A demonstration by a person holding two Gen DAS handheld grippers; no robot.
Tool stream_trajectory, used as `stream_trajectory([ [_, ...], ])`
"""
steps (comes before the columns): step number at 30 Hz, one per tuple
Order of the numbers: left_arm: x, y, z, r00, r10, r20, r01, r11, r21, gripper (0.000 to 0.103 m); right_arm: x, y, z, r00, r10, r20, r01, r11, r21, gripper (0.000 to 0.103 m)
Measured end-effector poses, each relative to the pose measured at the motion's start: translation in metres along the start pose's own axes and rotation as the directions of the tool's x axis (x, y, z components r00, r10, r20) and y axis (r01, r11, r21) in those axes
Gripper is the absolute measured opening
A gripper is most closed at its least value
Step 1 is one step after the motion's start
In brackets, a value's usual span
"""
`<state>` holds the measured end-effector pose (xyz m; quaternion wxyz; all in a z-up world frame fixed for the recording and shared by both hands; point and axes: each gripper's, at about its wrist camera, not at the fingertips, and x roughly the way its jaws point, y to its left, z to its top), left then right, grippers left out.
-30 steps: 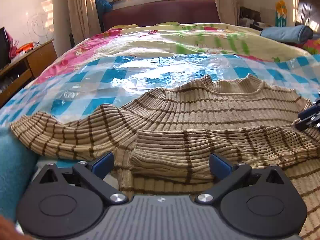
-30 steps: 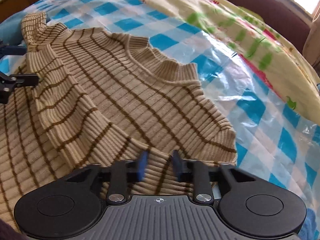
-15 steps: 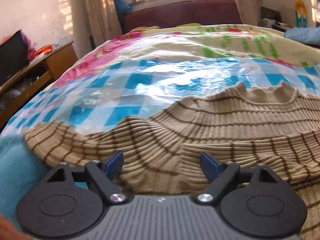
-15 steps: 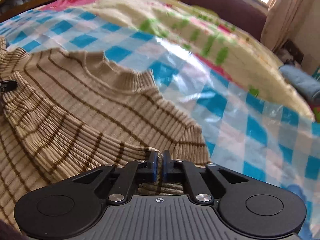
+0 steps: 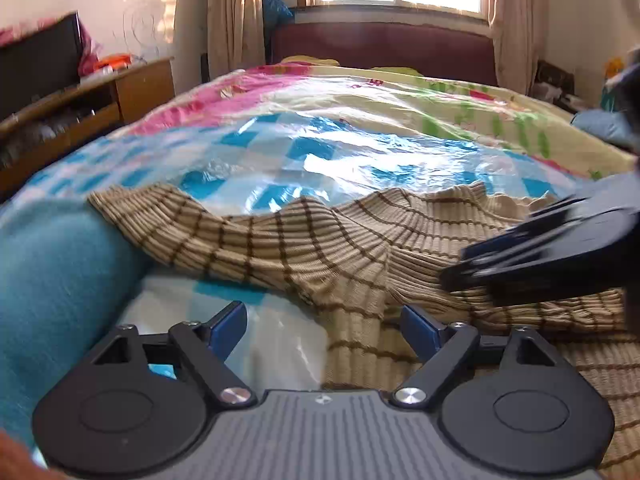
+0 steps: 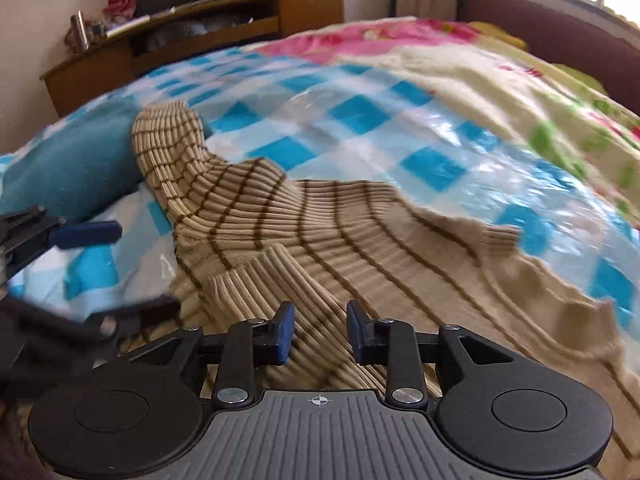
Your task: Fold small clothes
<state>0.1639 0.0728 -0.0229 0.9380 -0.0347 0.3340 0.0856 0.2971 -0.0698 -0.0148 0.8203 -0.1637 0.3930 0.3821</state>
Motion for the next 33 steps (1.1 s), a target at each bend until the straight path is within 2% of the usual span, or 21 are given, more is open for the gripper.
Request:
stream_trajectory([
  [2,0.001,0.003,-0.004,1.0,-0.012,0.002,0.012,1.0,-0.004,0.089,0.012,0.004,0.004,0.999,-0.042,-0.034,0.042,0.999,-0.009,0.02],
  [3,0.001,0.004,-0.005,1.0,-0.016,0.007,0.016,1.0,-0.004,0.089,0.012,0.005,0.006,0.998,-0.04,-0.039,0.04,0.999,0.003,0.008],
  [5,0.002,0.006,-0.005,1.0,-0.024,0.014,0.025,1.0,-0.018,0.089,0.007,0.006,0.009,0.998,-0.059,-0.031,0.059,0.998,0.015,0.003],
  [10,-0.001,0.01,-0.003,0.998,-0.053,0.035,0.055,0.998,-0.039,0.089,0.004,-0.006,0.018,0.992,-0.125,0.004,0.124,0.984,0.125,0.003],
  [13,0.0,0.011,-0.005,0.998,-0.054,0.024,0.055,0.998,-0.038,0.089,0.02,-0.004,0.015,0.985,-0.158,-0.063,0.165,0.979,0.122,0.006],
  [16,0.001,0.017,-0.004,0.998,-0.06,0.017,0.061,0.996,-0.064,0.089,0.016,0.003,0.02,0.98,-0.182,-0.083,0.189,0.977,0.1,0.013],
  [20,0.0,0.026,-0.003,0.997,-0.075,0.013,0.076,0.992,-0.105,0.089,-0.002,0.02,0.04,0.986,-0.159,-0.041,0.161,0.985,0.062,0.02],
  [23,-0.004,0.034,-0.002,0.997,-0.071,0.025,0.073,0.988,-0.137,0.089,-0.003,0.044,0.064,0.994,-0.103,-0.023,0.103,0.995,0.001,0.023],
  [27,-0.006,0.051,0.0,0.998,-0.04,0.046,0.048,0.981,-0.188,0.089,0.009,0.082,0.106,1.0,0.01,-0.023,-0.011,0.998,-0.06,0.023],
  [33,0.001,0.078,-0.002,0.998,-0.044,0.035,0.053,0.951,-0.304,0.089,0.047,0.142,0.166,0.991,0.12,-0.054,-0.127,0.98,-0.155,0.024],
])
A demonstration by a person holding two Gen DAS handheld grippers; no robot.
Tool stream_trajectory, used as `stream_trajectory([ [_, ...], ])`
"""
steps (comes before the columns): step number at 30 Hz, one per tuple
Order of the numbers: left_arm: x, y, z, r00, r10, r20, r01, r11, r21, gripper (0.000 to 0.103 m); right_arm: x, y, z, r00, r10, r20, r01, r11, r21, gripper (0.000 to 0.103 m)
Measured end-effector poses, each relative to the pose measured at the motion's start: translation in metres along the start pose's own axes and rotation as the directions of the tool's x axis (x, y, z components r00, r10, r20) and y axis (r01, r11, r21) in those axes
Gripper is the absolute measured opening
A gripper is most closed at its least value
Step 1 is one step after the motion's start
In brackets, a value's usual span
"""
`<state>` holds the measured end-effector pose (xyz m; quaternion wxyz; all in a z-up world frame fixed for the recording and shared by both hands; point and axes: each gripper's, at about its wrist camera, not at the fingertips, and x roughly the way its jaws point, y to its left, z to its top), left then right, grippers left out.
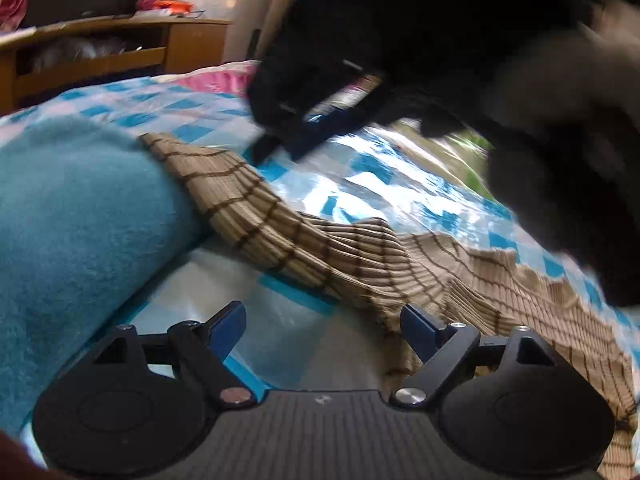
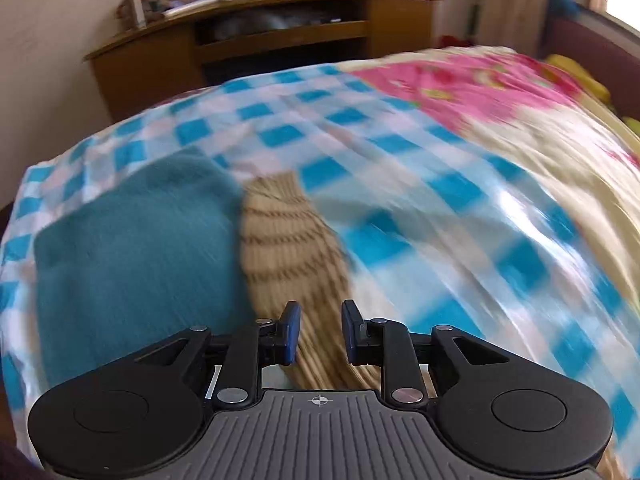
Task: Fold small clothes
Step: 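Grasp the other sleeve with the right gripper and fold it across the body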
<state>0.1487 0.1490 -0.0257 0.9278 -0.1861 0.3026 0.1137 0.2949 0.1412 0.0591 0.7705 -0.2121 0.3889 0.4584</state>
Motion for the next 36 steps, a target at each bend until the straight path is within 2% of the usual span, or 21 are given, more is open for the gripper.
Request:
stream_trajectory([
  [3,0.002,0.007,0.0,1.0,0.007,-0.002,-0.007,1.0,-0.025,0.089,0.023,0.02,0.026,1.0,0.019,-0.011,-0.019,0.999,-0.05,0.03],
  [8,0.007,0.018,0.002,1.0,0.01,-0.017,-0.011,0.997,-0.076,0.089,0.063,0.048,0.054,0.999,0.013,-0.045,-0.017,0.994,-0.105,0.032],
  [12,0.011,0.025,0.0,0.999,0.015,-0.028,-0.018,0.994,-0.11,0.089,0.092,0.059,0.06,0.996,-0.049,-0.079,0.039,0.993,-0.114,0.03],
  [13,0.012,0.025,0.0,0.999,0.017,-0.03,-0.02,0.993,-0.112,0.089,0.095,0.059,0.06,0.994,-0.069,-0.079,0.06,0.992,-0.112,0.024],
  [15,0.012,0.023,-0.001,0.999,0.024,-0.027,-0.027,0.994,-0.107,0.089,0.091,0.056,0.06,0.994,-0.086,-0.07,0.08,0.993,-0.089,0.01],
  [18,0.011,0.019,-0.002,0.999,0.038,-0.013,-0.039,0.996,-0.078,0.089,0.066,0.043,0.058,0.996,-0.091,-0.026,0.09,0.995,-0.042,0.007],
  [22,0.01,0.007,-0.006,0.998,0.054,0.019,-0.053,0.998,-0.021,0.089,0.01,0.009,0.049,0.992,-0.094,0.079,0.086,0.992,0.092,0.006],
  [26,0.007,-0.012,-0.011,0.997,0.054,0.052,-0.057,0.996,0.073,0.089,-0.058,-0.026,0.019,0.977,-0.101,0.185,0.059,0.974,0.22,0.006],
  [30,0.005,-0.038,-0.018,0.995,0.063,0.071,-0.076,0.977,0.198,0.089,-0.128,-0.063,-0.032,0.944,-0.148,0.295,0.029,0.927,0.373,0.006],
  [33,0.001,-0.053,-0.019,0.994,0.064,0.092,-0.085,0.963,0.256,0.089,-0.178,-0.094,-0.093,0.899,-0.237,0.368,0.013,0.855,0.519,0.006],
  [36,-0.002,-0.069,-0.023,0.993,0.068,0.099,-0.097,0.942,0.321,0.09,-0.208,-0.12,-0.171,0.856,-0.372,0.359,0.06,0.761,0.646,0.006],
])
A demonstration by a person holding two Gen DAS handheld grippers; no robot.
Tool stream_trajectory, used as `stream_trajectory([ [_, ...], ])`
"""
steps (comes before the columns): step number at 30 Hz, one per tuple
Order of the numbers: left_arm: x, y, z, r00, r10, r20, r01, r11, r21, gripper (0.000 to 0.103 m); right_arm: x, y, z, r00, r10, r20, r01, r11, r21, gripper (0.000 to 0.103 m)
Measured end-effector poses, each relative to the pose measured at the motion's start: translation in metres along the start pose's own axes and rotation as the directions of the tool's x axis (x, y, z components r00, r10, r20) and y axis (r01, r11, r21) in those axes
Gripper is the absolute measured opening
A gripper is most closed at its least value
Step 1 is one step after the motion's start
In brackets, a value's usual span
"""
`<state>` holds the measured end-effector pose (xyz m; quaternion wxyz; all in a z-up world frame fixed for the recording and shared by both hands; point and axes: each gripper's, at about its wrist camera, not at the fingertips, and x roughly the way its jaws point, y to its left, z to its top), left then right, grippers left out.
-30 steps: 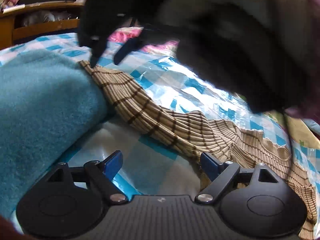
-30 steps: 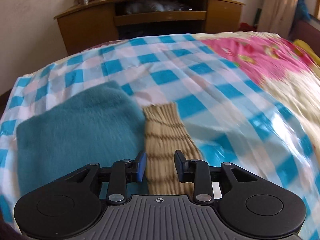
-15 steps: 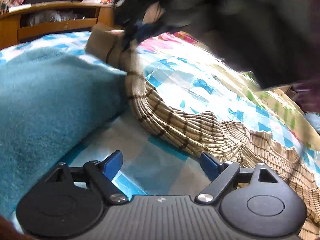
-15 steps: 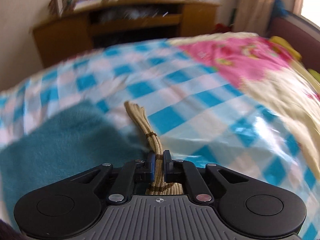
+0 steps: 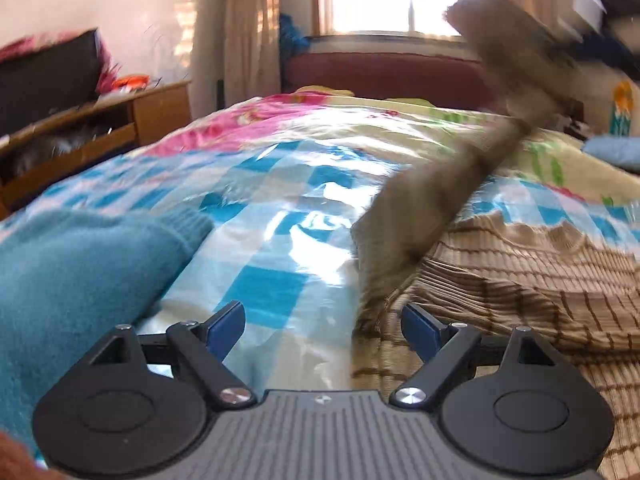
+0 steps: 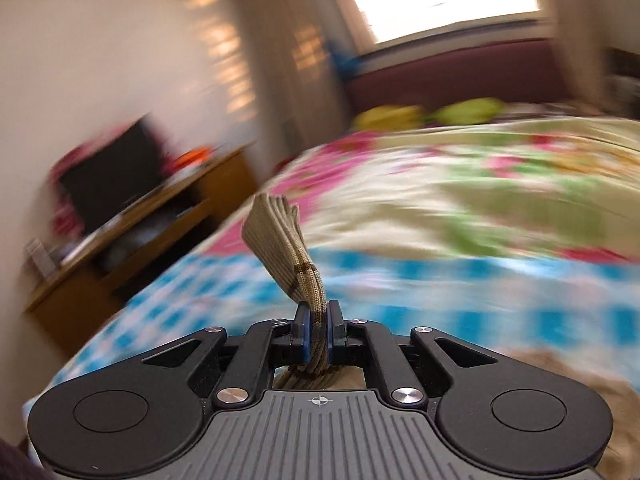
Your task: Fold small clothes
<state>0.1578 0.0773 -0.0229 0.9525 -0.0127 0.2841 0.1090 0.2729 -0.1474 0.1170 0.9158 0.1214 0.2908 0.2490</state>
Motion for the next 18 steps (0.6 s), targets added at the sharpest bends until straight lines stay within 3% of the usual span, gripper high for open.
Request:
stream_trajectory([
  [2,0.004,-0.014,-0.001,1.0,0.008,-0.015,-0.007,0.998,0.067,0.09,-0.014,-0.049,-0.031,0.998,-0.063,-0.016,0.064,0.992,0.107,0.007],
  [5,0.012,-0.029,-0.003,0.998,0.028,-0.049,-0.02,0.987,0.162,0.09,-0.014,-0.108,-0.086,0.981,-0.156,-0.116,0.18,0.955,0.235,0.014],
  [8,0.013,-0.038,-0.002,0.997,0.051,-0.055,-0.038,0.977,0.211,0.09,-0.02,-0.139,-0.12,0.978,-0.149,-0.143,0.192,0.911,0.366,0.015],
  [12,0.015,-0.047,0.001,0.996,0.077,-0.048,-0.061,0.962,0.267,0.09,-0.027,-0.155,-0.125,0.985,-0.141,-0.102,0.172,0.883,0.437,0.015],
  [14,0.016,-0.053,0.002,0.996,0.084,-0.037,-0.069,0.953,0.295,0.09,-0.029,-0.164,-0.12,0.985,-0.153,-0.079,0.172,0.874,0.455,0.021],
  [16,0.017,-0.058,0.003,0.996,0.085,-0.028,-0.072,0.946,0.316,0.09,-0.027,-0.171,-0.117,0.979,-0.18,-0.091,0.202,0.86,0.47,0.032],
  [18,0.018,-0.062,0.003,0.996,0.087,-0.023,-0.075,0.942,0.329,0.09,-0.017,-0.18,-0.118,0.972,-0.192,-0.135,0.235,0.833,0.501,0.033],
])
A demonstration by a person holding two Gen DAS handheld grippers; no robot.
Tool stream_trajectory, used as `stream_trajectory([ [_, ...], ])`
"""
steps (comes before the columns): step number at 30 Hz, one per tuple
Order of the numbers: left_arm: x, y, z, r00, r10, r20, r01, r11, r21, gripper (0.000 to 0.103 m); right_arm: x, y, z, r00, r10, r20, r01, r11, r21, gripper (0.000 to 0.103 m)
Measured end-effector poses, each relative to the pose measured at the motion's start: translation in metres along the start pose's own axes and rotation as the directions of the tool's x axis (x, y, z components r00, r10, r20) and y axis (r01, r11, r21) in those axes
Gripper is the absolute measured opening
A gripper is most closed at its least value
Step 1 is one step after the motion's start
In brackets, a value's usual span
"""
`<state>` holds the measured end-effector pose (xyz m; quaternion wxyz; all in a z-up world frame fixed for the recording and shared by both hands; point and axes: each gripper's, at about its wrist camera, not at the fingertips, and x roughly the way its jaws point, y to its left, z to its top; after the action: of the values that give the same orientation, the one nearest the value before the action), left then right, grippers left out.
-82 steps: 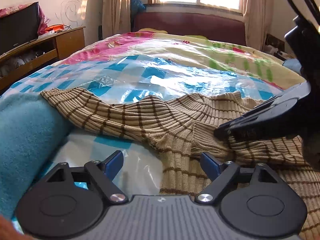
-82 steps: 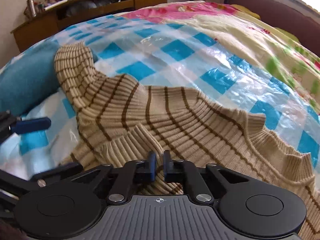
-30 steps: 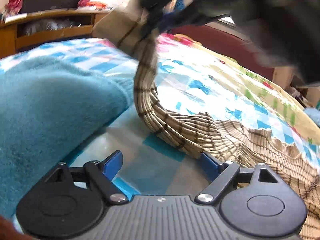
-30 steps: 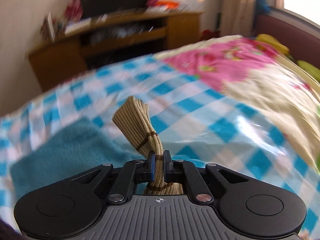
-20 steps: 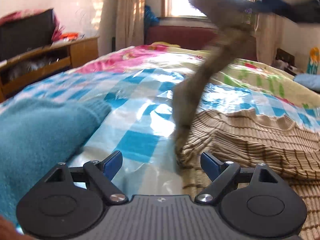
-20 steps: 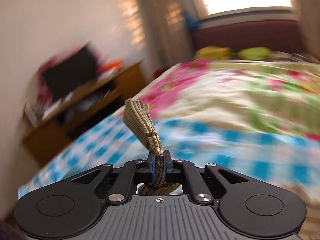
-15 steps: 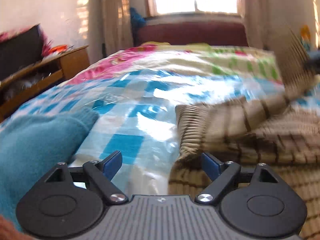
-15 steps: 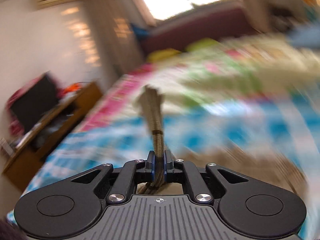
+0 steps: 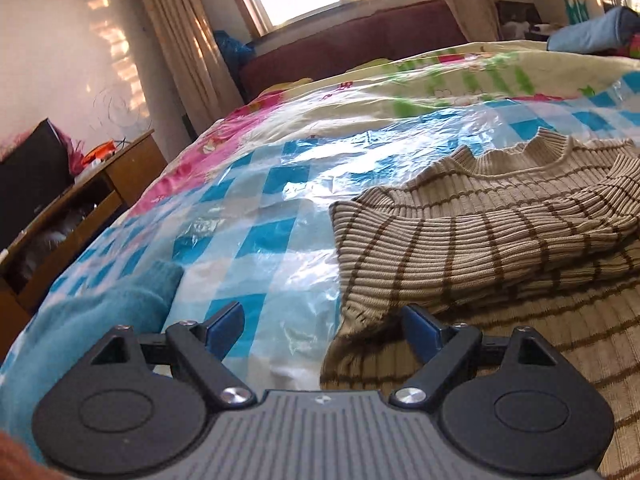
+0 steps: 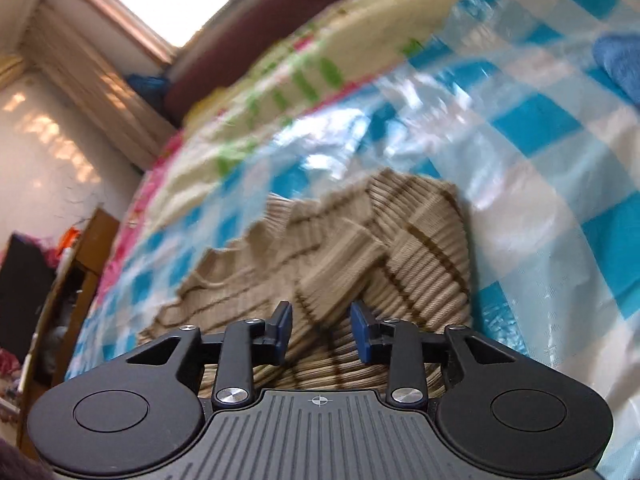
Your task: Fold small clothes
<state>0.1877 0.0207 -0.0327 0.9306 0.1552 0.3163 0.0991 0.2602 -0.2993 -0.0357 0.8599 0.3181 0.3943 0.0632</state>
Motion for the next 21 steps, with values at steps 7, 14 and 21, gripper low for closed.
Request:
stream_trajectory([
  [7,0.008,0.0,0.004,1.0,0.006,-0.005,-0.006,1.0,-0.007,0.09,0.007,-0.013,0.002,1.0,0.009,0.029,-0.012,0.993,0.118,0.011],
  [14,0.005,0.011,0.007,1.0,0.015,0.016,-0.014,0.998,-0.065,0.092,-0.035,-0.003,0.002,0.989,0.082,0.123,-0.089,0.995,0.053,0.004],
  [21,0.01,0.012,-0.004,0.999,0.009,-0.034,-0.01,0.999,-0.041,0.094,-0.019,-0.022,-0.019,0.998,-0.03,0.055,0.027,0.998,0.054,0.005],
])
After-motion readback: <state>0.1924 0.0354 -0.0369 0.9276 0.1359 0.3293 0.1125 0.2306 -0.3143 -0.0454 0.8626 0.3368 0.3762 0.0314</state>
